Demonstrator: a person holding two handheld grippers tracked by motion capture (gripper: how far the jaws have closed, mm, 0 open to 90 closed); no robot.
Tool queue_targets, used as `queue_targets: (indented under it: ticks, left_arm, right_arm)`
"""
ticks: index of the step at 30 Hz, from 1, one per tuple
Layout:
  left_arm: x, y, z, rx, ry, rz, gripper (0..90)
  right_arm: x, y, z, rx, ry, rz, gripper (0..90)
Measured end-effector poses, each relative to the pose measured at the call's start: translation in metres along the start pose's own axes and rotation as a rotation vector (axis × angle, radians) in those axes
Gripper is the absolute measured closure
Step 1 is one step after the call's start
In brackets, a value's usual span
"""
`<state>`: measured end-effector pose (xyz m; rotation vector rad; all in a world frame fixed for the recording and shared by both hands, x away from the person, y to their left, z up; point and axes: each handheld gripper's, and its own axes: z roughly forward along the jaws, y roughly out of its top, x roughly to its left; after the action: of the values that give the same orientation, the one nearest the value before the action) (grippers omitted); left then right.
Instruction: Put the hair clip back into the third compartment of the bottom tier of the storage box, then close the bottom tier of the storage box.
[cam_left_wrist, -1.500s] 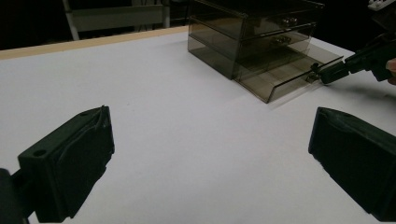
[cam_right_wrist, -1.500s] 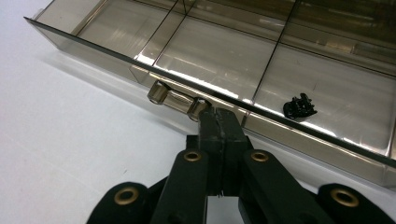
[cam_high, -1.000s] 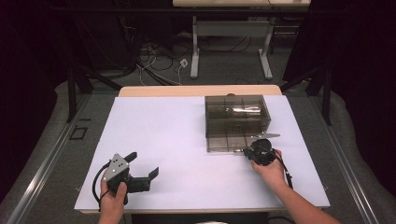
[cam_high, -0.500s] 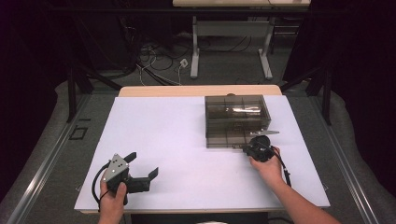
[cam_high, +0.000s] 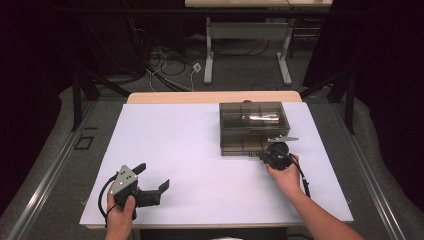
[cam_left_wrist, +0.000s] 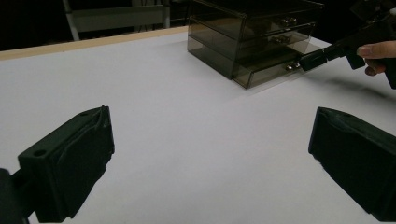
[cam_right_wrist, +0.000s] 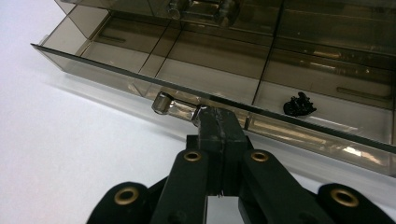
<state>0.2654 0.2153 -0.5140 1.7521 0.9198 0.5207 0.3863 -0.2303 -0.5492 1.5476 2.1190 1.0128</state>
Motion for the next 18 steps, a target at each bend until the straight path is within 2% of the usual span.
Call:
queue_targets:
  ticks: [18]
  left_arm:
    - [0.0005,0.0001,0.0007,0.001,0.000,0.002,0.4]
  right_arm:
    - [-0.0023,0.0068,0.0072,-0.015,-0.014,0.033,90.0]
